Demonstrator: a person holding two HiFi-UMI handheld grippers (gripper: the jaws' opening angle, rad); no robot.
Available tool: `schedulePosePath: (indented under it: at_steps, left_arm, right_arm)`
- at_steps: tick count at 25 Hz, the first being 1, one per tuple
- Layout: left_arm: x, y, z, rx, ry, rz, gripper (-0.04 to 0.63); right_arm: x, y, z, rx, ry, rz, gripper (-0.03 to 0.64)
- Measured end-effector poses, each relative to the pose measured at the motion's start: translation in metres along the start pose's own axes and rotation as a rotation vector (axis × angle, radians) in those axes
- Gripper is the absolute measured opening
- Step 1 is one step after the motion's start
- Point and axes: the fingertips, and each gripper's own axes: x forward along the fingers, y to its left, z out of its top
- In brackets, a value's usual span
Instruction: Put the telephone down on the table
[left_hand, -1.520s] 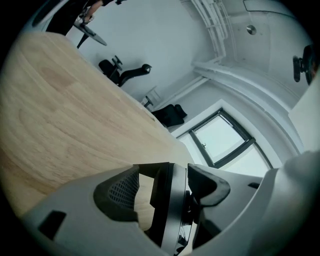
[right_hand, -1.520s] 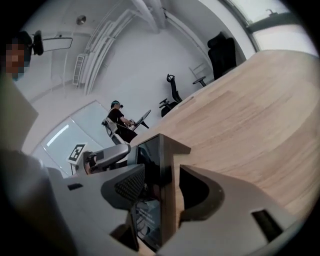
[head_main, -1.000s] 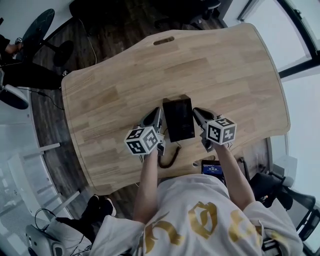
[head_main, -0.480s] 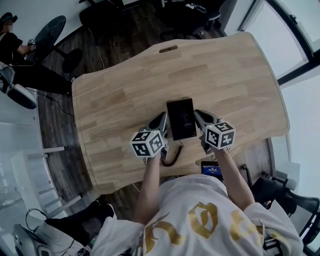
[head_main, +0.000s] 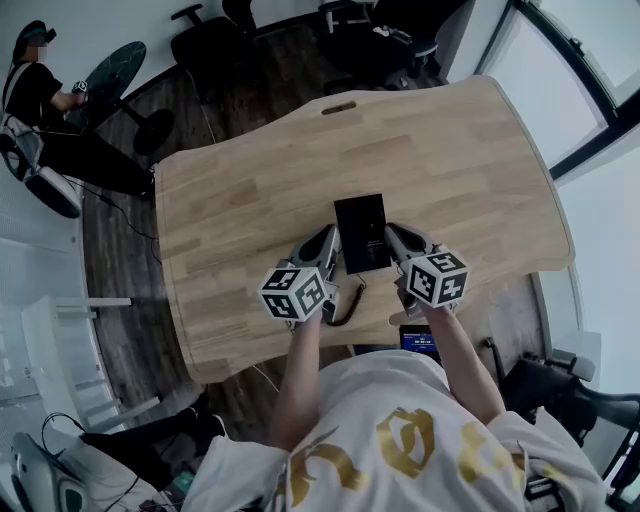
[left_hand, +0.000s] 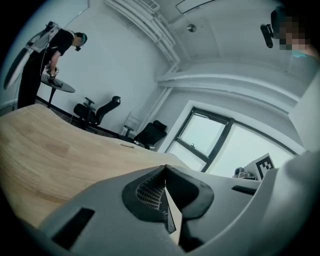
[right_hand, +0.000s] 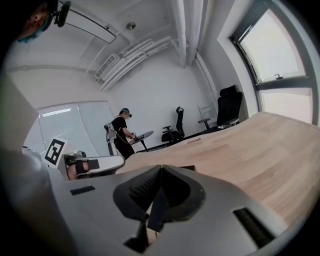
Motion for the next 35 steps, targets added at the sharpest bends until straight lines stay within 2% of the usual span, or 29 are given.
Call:
schedulePosePath:
  at_steps: [4, 7, 12, 18, 35]
  left_arm:
    - [-0.015, -0.01, 0.011, 0.056, -0.025, 0.016, 0.009]
    - [-0.024, -0.017, 0.014, 0.107, -0.03, 0.028, 0.009]
    - [-0.033, -0.025, 0.012, 0.132, -0.037, 0.036, 0.009]
    - [-0.041, -0.043, 0.013, 0.104, -0.044, -0.024, 0.009]
    - [-0.045, -0.034, 0.003, 0.087, -0.017, -0.001, 0.009]
  right_arm:
    - [-0.017, 0.008, 0.015, 0.039, -0.077, 0.012, 0.014]
    - [-0.028, 0.011, 0.018, 0.004, -0.091, -0.001, 0.014]
    - [-0.043, 0.019, 0.021, -0.057, -0.123, -0.02, 0.012]
    - [-0.048, 0.029, 0.019, -0.085, -0.117, -0.016, 0.012]
    - [-0.05, 0.03, 0.019, -0.091, -0.127, -0.024, 0.012]
